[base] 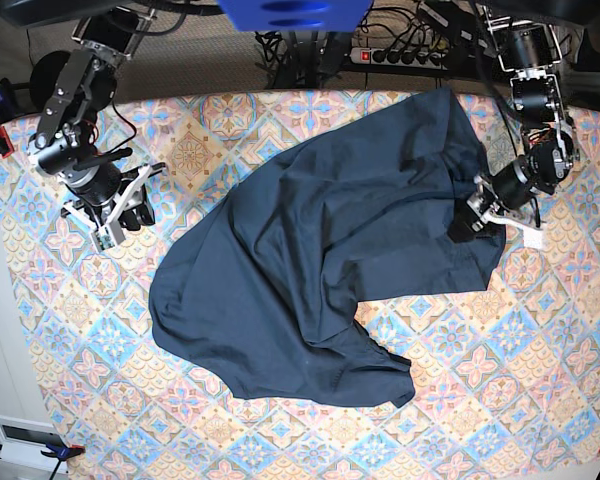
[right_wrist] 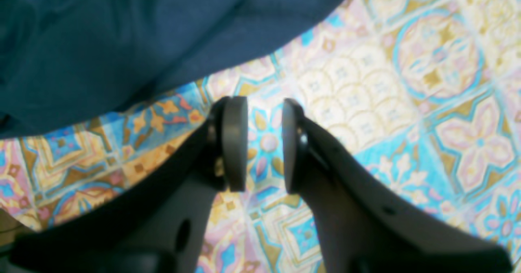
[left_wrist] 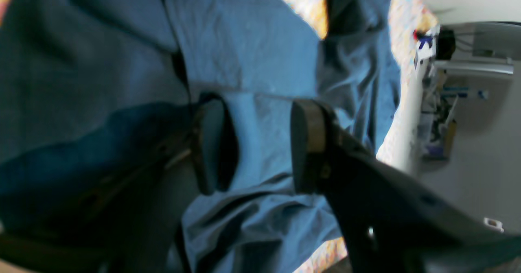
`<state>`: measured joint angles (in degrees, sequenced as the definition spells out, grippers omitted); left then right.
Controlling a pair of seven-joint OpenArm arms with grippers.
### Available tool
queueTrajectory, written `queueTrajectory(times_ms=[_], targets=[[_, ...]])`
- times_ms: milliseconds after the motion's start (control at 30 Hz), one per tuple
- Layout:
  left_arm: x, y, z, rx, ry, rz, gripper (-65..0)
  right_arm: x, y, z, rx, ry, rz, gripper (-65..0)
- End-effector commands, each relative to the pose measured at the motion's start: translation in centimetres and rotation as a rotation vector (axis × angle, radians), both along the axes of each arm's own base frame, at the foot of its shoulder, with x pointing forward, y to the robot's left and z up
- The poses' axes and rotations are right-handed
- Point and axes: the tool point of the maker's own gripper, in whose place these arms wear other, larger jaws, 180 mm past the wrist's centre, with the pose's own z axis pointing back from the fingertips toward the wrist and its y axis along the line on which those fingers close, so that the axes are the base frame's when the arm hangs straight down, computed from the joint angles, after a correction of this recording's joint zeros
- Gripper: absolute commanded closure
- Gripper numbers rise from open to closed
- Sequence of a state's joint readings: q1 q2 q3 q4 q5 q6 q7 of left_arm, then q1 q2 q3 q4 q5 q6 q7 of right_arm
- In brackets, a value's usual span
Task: Layout the t-shirt on the table in an organized manner, then fold the t-shirt properly
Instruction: 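Move the left gripper to the shirt's loose end and grasp it, then drag the shirt end outward with the left gripper and release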
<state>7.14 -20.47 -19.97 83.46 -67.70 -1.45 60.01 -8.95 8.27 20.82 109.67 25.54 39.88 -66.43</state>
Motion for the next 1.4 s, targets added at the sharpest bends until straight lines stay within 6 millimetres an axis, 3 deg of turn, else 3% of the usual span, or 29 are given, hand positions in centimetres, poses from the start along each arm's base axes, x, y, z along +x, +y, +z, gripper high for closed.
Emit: queueTrajectory(times_ms=[0,133,300,433,600,667,800,1067,1267,1367], targets=[[1.4,0.4,1.5,-0.005,-0.053,0.011,-27.1,0.7,-0.2,1.2,-0.004,-0.048,0.006,-14.6],[1.8,-0.1,0.8,-0.032,-0.040,0.022,-27.1,0.7,-0.2,1.2,-0.004,-0.048,0.006,-14.6],[2.5,-2.3,-0.2,-0.072,-0.015,-0.014,-26.5,0.7,-0.1,1.3,-0.005,-0.049,0.006,-14.6],[2.6,-2.6,-0.5,-0.084,-0.008,-0.019,-18.1,0.7,-0.2,1.3,-0.005,-0.049,0.005,-14.6],[3.9,-2.3,0.8,-0.077,-0.047,-0.019,-8.6,0.7,-0.2,1.3,-0.005,-0.050,0.003,-14.6],[5.2,-1.8,2.1,-0.063,-0.083,-0.016,0.0,0.7,-0.2,1.3,-0.005,-0.050,0.003,-14.6],[7.6,-0.2,5.0,-0.020,-0.154,-0.013,0.0,0.7,-0.2,1.5,-0.008,-0.055,0.005,-14.6],[12.0,4.8,13.9,0.102,-0.342,0.012,0.0,0.7,-0.2,1.5,-0.008,-0.056,0.006,-14.6],[12.8,7.5,19.6,0.228,-0.444,0.007,0.0,0.7,-0.2,1.5,-0.008,-0.056,0.006,-14.6],[13.0,9.0,21.5,0.275,-0.471,0.018,0.0,0.8,-0.1,1.5,-0.006,-0.055,0.007,-14.6]])
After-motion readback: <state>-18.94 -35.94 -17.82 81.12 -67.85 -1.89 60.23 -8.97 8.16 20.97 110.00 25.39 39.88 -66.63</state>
